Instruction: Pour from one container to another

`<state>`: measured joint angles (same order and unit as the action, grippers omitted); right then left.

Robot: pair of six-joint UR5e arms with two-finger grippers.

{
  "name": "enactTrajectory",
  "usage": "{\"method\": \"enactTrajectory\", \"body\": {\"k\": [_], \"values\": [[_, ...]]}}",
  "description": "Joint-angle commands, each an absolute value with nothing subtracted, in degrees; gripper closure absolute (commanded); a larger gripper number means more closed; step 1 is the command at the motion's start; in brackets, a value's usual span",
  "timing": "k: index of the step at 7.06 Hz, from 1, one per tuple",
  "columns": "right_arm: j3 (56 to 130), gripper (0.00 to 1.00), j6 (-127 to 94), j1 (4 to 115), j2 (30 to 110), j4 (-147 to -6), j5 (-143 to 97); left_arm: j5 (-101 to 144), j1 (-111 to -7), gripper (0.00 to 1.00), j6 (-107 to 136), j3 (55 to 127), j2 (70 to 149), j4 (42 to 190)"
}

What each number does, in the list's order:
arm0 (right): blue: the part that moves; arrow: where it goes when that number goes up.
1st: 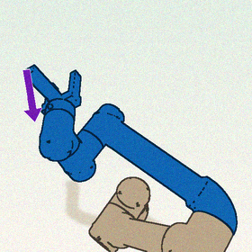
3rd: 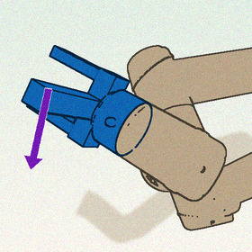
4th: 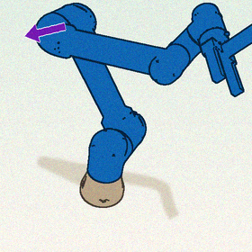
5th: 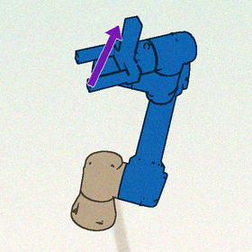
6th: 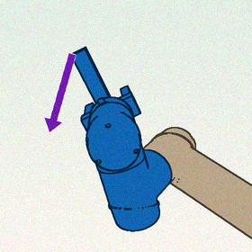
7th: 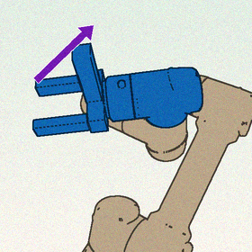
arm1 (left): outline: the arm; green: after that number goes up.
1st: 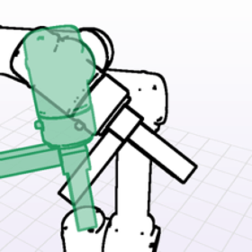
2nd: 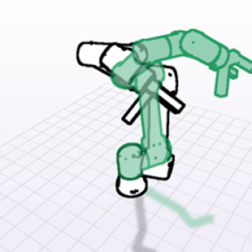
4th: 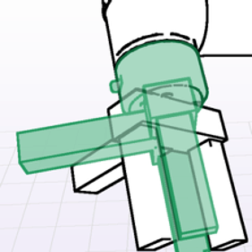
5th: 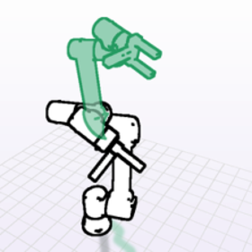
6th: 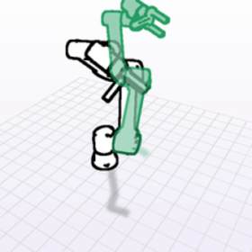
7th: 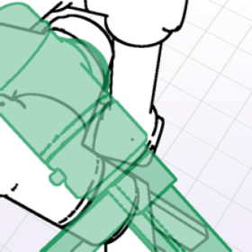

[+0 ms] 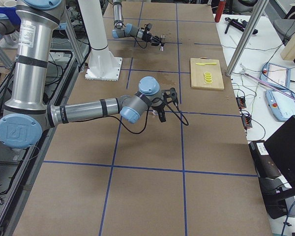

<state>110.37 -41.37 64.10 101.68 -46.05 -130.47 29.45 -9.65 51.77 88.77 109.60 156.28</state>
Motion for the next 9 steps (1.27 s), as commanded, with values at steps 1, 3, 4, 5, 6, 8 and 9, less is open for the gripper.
{"method": "enactTrajectory", "body": {"k": [1, 3, 4, 5, 6, 8, 9], "values": [[115.64, 0.0, -51.1, 54.97, 104.4, -42.89, -124.38, 31.36, -10.8, 1.0, 47.9, 87.63, 113.45, 156.27], [119.43, 0.0, -55.42, 42.78, 107.39, -42.98, -109.42, 35.83, -12.56, 1.0, 47.73, 87.54, 114.43, 154.79], [119.88, 0.0, -59.98, 37.58, 107.4, -42.89, -102.81, 37.43, -12.74, 1.0, 45.11, 87.45, 114.87, 154.34], [120.06, 0.0, -63.6, 31.61, 107.49, -42.98, -93.96, 37.88, -12.74, 1.0, 41.96, 86.84, 115.66, 154.34], [120.06, 0.0, -66.94, 25.72, 108.1, -42.98, -82.47, 37.79, -12.74, 1.0, 41.58, 86.23, 116.19, 154.34], [119.97, 0.0, -75.19, 19.38, 110.99, -42.89, -67.85, 37.88, -13.09, 1.0, 42.27, 85.78, 116.37, 155.21], [119.36, 0.0, -75.84, 13.16, 111.27, -43.24, -55.58, 37.97, -13.18, 1.0, 42.28, 85.78, 116.45, 155.13]]}}
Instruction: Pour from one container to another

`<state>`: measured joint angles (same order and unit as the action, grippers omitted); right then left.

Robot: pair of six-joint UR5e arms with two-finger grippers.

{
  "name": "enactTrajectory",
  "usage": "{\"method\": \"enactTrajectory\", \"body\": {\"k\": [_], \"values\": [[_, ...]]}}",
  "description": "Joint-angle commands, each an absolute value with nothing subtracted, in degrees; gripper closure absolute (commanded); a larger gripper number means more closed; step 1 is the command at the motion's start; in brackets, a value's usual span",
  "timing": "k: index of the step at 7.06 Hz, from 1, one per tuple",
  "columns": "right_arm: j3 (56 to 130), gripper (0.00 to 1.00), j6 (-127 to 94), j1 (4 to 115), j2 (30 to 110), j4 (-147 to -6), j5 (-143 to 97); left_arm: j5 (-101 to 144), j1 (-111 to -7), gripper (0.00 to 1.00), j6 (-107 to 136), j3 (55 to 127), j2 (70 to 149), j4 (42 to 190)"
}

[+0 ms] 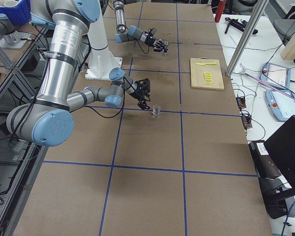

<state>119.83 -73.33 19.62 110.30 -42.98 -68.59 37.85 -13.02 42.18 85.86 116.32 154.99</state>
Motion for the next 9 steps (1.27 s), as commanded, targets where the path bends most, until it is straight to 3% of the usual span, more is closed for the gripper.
{"method": "enactTrajectory", "body": {"k": [1, 4, 7, 9], "values": [[116.48, 0.0, -78.02, 9.53, 111.18, -43.16, -47.54, 37.97, -13.27, 1.0, 42.1, 85.78, 116.46, 155.13], [112.78, 0.02, -82.88, 2.75, 109.44, -42.81, -27.93, 37.97, -13.36, 1.0, 41.84, 85.78, 116.54, 155.13], [102.34, 0.02, -82.18, 2.72, 101.89, -42.54, -27.86, 38.06, -13.36, 1.0, 41.66, 85.78, 116.54, 155.04], [101.17, 0.02, -82.18, 2.64, 101.52, -42.54, -28.12, 38.06, -13.36, 1.0, 41.66, 85.78, 116.54, 155.04]]}}
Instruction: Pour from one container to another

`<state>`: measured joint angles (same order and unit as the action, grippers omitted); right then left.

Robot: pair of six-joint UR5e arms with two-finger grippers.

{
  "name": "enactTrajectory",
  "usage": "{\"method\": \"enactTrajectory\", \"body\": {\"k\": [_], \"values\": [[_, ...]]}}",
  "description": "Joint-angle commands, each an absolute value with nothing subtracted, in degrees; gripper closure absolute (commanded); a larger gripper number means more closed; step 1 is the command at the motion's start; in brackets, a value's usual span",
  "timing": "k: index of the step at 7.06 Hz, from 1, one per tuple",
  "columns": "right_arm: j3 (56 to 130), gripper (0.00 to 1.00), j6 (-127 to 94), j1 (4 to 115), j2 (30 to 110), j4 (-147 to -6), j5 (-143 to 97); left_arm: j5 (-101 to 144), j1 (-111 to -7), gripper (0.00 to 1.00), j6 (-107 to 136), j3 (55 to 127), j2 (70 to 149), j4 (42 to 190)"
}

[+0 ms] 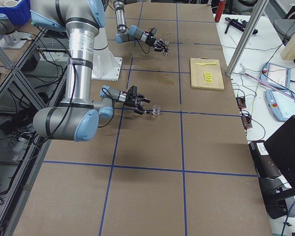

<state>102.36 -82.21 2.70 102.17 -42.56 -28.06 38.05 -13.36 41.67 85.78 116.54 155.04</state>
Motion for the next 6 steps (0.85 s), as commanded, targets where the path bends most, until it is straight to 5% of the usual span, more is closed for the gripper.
{"method": "enactTrajectory", "body": {"k": [1, 6], "values": [[101.16, 0.02, -82.18, 2.72, 101.69, -42.54, -28.47, 37.97, -13.45, 1.0, 41.66, 85.78, 116.54, 154.95], [100.46, 0.02, -81.04, 7.02, 98.73, -42.71, -31.63, 37.97, -13.54, 1.0, 41.66, 85.87, 116.54, 155.04]]}}
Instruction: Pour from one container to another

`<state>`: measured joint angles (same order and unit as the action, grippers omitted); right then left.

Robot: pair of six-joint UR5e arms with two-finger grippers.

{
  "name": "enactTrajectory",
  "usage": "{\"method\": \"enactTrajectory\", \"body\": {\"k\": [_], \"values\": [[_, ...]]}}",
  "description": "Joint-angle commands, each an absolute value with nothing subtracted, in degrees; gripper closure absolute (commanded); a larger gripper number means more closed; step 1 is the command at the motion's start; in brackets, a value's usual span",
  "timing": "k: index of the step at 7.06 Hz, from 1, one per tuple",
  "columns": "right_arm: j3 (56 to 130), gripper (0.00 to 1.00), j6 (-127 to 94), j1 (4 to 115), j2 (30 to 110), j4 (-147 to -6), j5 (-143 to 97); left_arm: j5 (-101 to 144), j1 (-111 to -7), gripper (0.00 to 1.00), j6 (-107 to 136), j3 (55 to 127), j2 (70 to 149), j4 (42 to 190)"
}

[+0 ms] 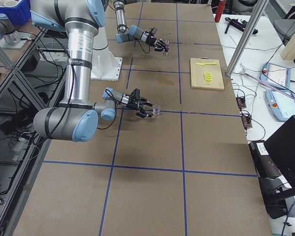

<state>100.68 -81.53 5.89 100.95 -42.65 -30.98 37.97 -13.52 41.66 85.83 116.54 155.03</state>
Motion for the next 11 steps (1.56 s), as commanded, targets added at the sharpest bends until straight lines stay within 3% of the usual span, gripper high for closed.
{"method": "enactTrajectory", "body": {"k": [1, 4, 7, 9, 11], "values": [[98.28, 0.02, -77.99, 7.81, 95.66, -42.54, -32.42, 37.97, -13.54, 1.0, 41.66, 85.87, 116.54, 155.04], [92.39, 0.03, -74.2, 8.43, 95.71, -32.03, -32.61, 37.88, -13.54, 1.0, 41.57, 85.96, 116.54, 155.13], [92.2, 0.08, -73.04, 9.05, 95.27, -31.46, -32.78, 37.88, -13.54, 1.0, 41.57, 86.13, 116.54, 155.04], [92.02, 0.17, -73.12, 9.14, 95.27, -31.46, -32.78, 37.88, -13.54, 1.0, 41.66, 86.13, 116.54, 155.13], [92.02, 0.36, -73.13, 9.23, 95.27, -31.38, -32.87, 37.88, -13.54, 1.0, 41.57, 86.13, 116.54, 155.13]]}}
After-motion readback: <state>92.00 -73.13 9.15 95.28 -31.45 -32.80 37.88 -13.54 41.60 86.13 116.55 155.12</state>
